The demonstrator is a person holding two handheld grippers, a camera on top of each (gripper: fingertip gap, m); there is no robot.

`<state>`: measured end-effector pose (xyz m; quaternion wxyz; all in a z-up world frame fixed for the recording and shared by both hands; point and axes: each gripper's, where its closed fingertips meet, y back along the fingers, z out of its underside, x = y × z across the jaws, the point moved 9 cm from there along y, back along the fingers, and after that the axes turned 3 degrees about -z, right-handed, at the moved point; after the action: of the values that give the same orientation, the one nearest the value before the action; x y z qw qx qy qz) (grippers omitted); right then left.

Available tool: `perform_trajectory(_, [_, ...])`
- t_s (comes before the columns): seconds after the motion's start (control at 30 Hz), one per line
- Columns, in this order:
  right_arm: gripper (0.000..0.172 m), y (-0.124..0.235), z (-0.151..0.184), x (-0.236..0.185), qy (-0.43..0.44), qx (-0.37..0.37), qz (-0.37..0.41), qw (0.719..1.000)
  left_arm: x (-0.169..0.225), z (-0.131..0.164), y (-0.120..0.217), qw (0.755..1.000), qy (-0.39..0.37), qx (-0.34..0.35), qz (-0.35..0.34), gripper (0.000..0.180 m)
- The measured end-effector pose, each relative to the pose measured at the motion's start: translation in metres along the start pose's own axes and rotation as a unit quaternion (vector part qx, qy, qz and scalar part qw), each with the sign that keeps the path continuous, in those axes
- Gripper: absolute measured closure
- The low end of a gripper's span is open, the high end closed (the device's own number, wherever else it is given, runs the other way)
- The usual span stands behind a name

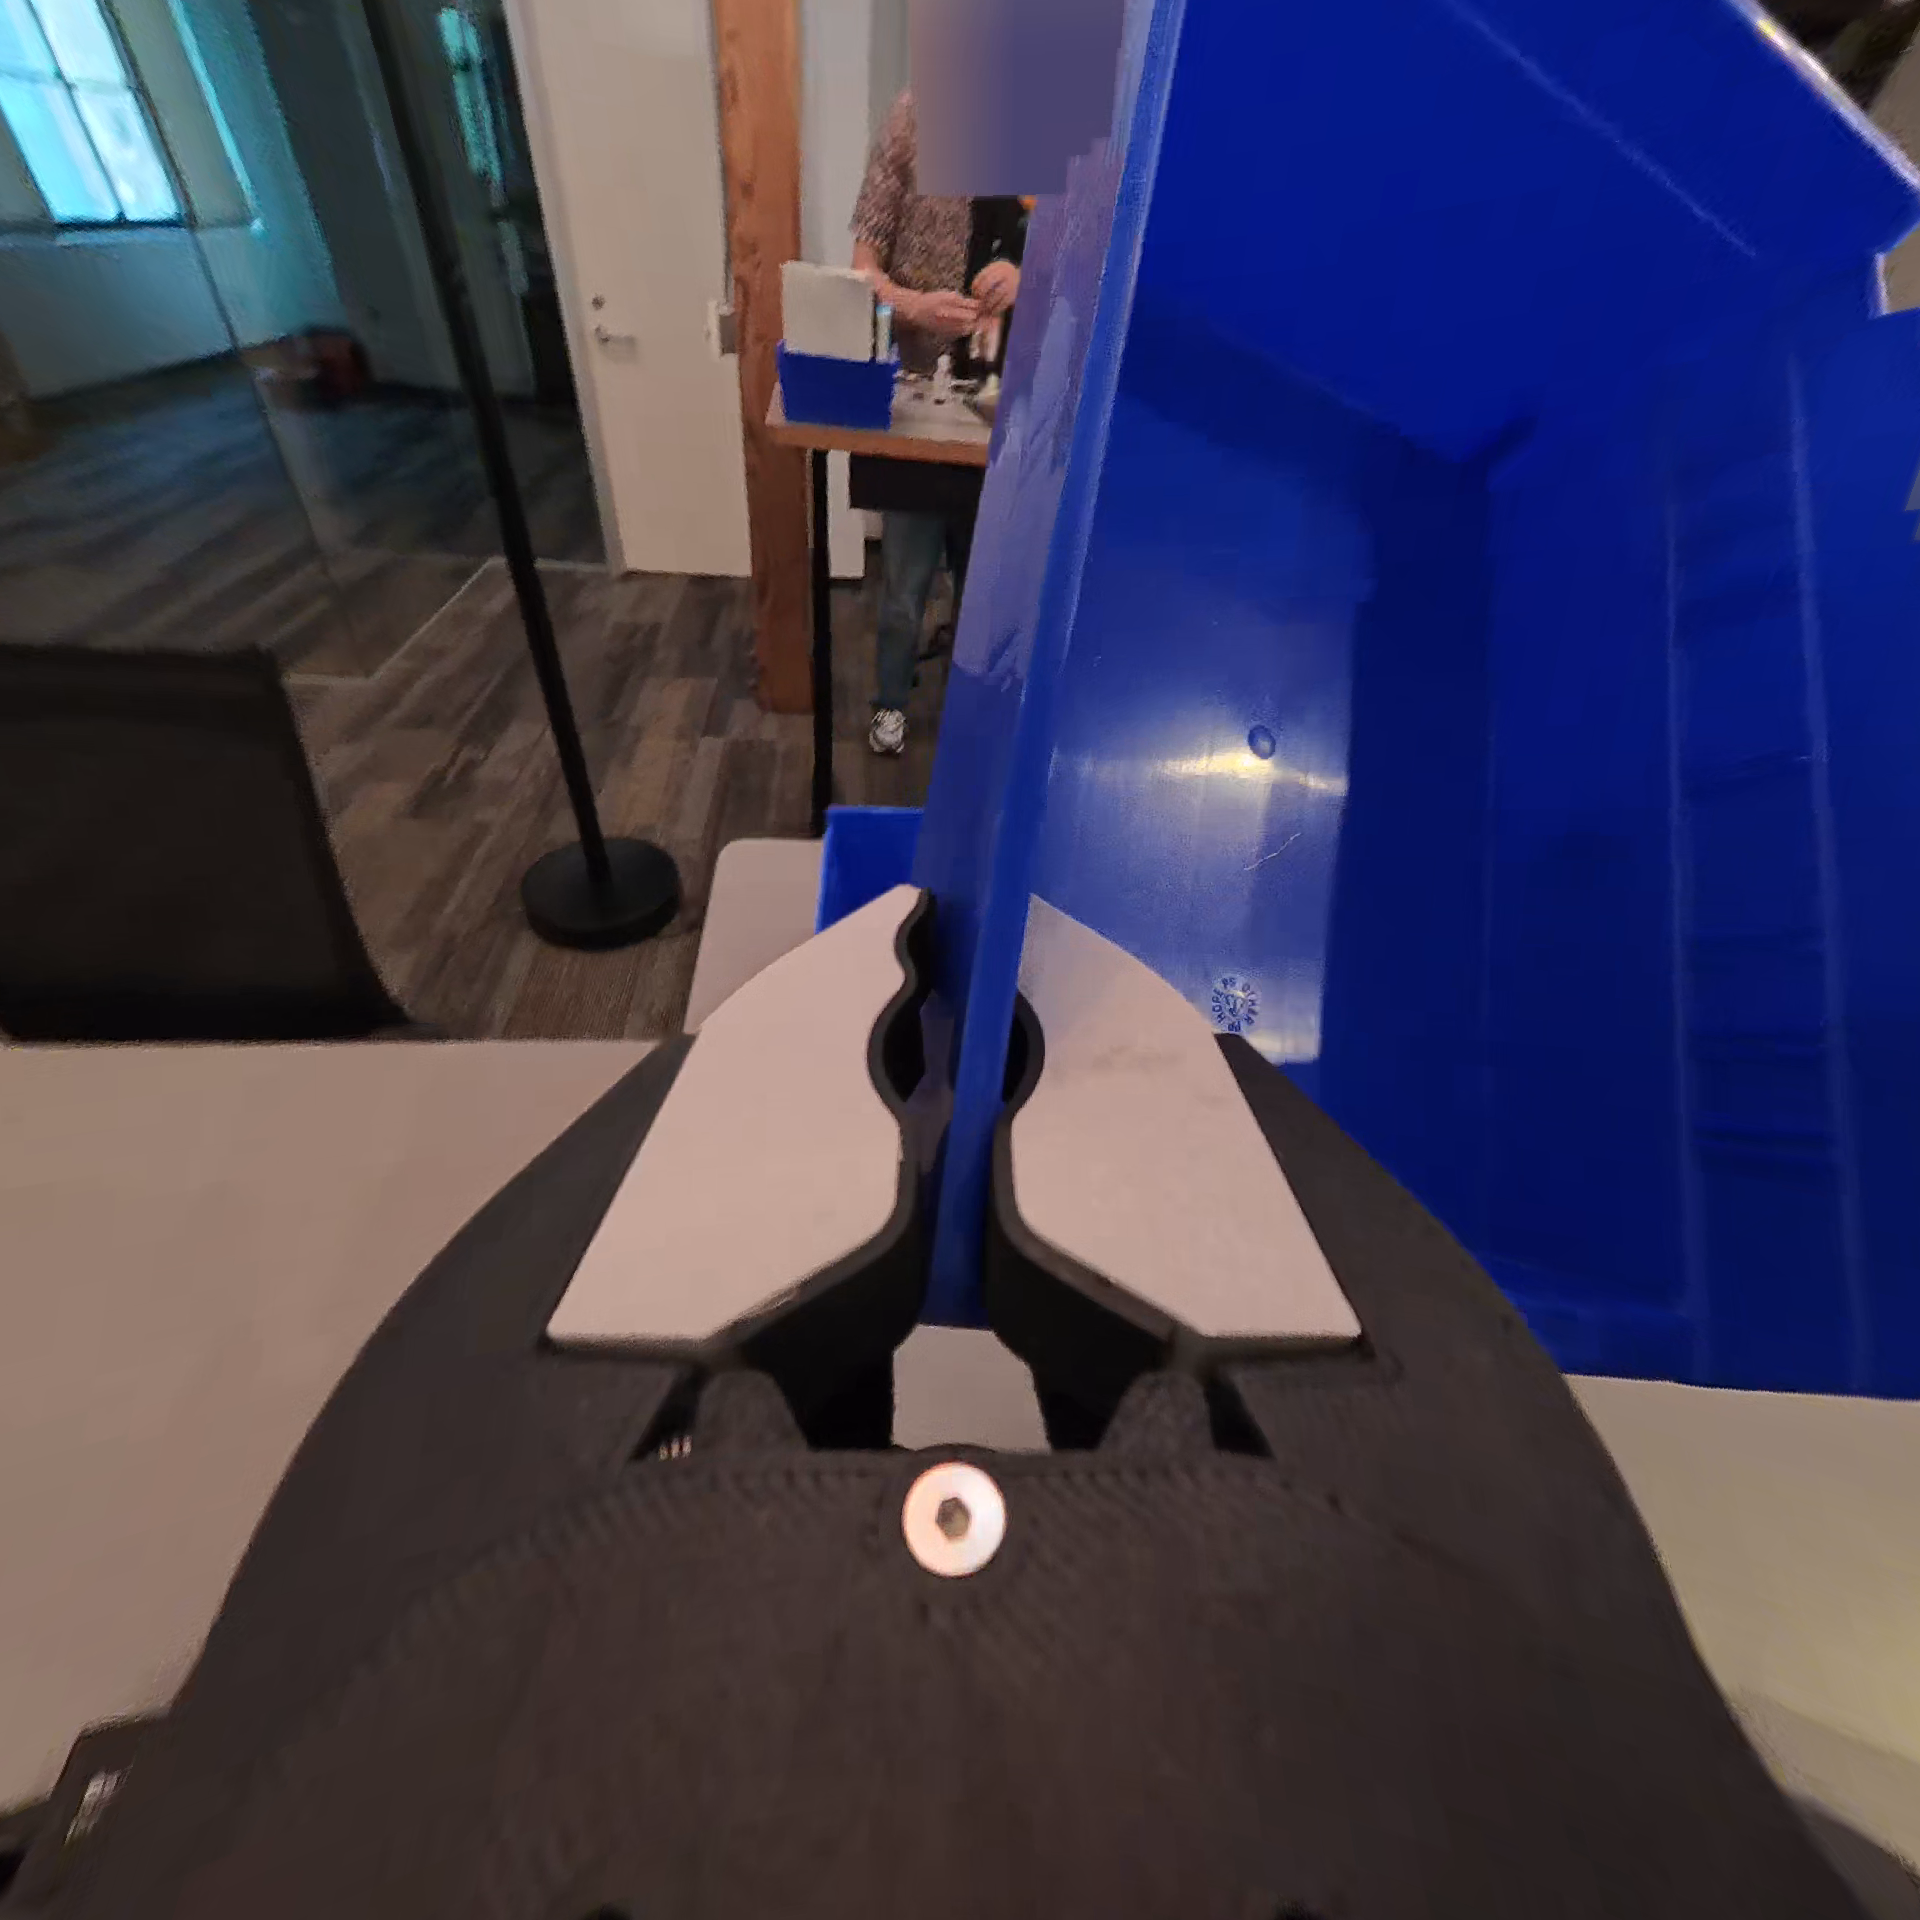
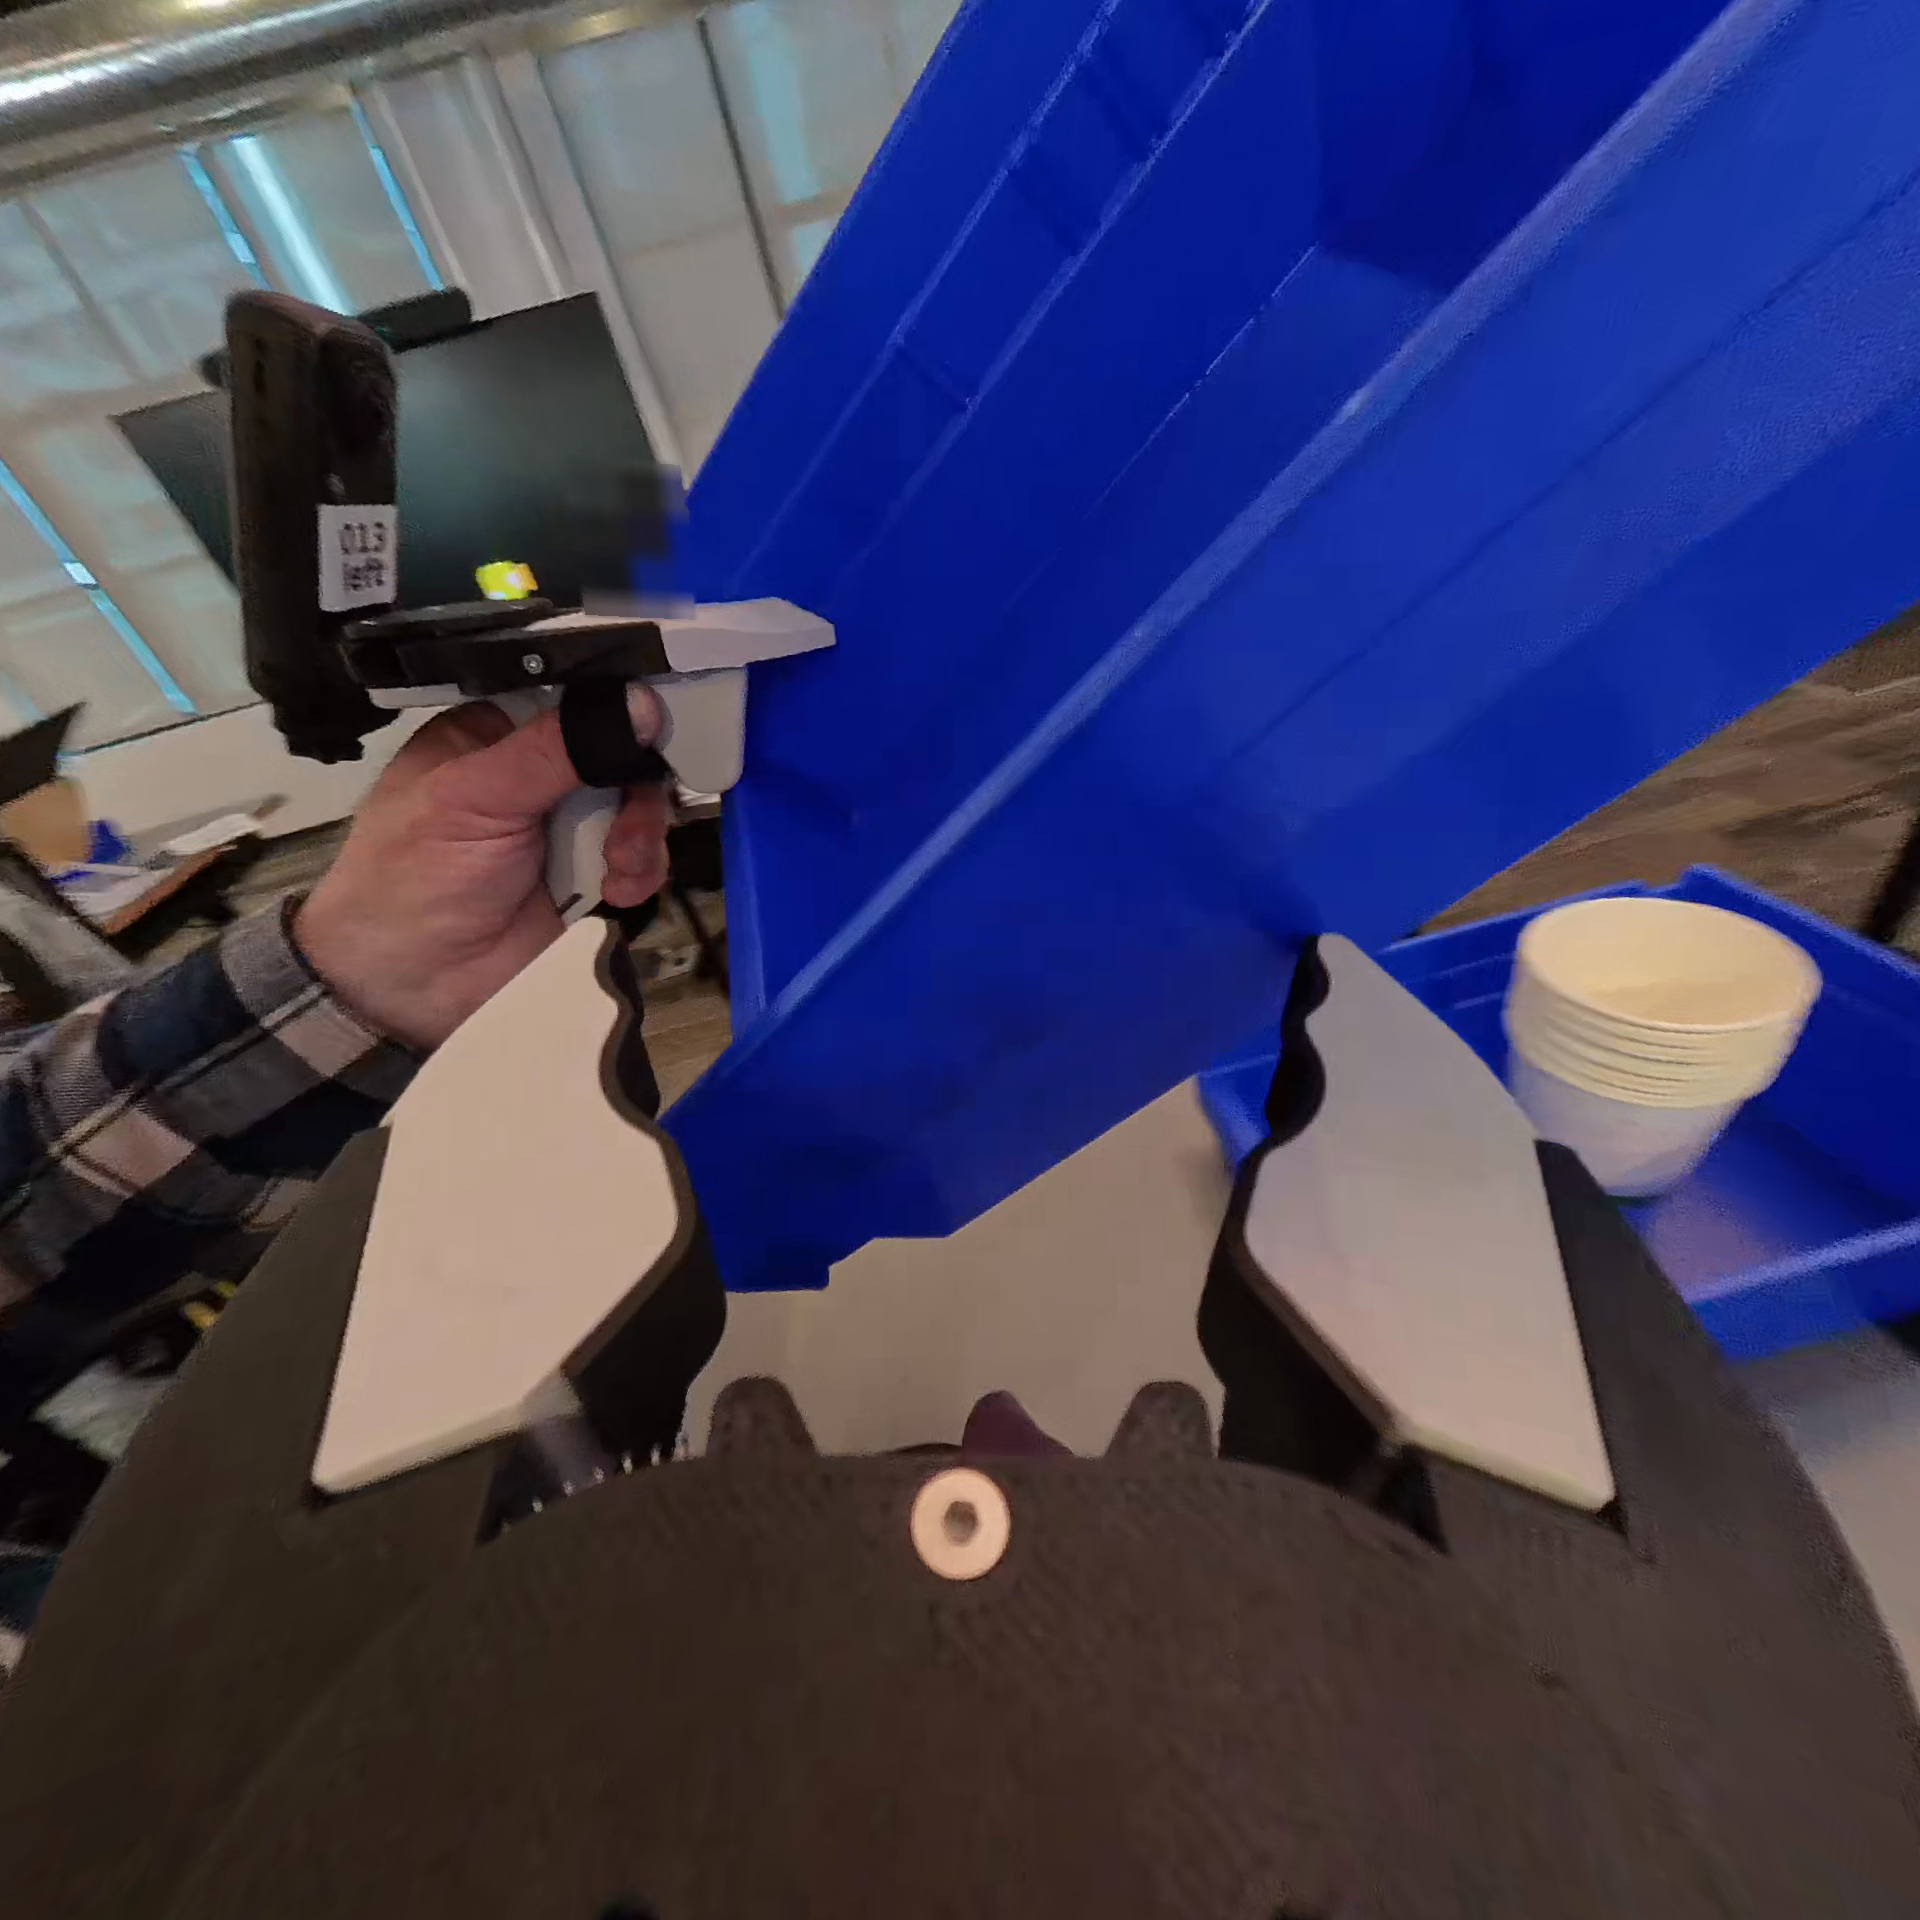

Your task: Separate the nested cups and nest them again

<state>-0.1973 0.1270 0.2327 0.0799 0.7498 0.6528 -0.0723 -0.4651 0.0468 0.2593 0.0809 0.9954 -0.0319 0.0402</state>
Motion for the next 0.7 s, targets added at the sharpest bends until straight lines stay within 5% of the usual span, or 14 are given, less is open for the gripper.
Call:
perform_trajectory(0.33, [0.052, 0.154, -0.036, 0.011, 0.032, 0.068, 0.161, 0.984, 0.144, -0.036, -0.08, 0.986, -0.042, 0.057, 0.153, 0.172])
perform_trajectory(0.7, [0.052, 0.354, -0.002, 0.003, 0.003, 0.103, 0.347, 0.932, 0.354, 0.013, -0.17, 0.934, -0.009, -0.008, 0.357, 0.172])
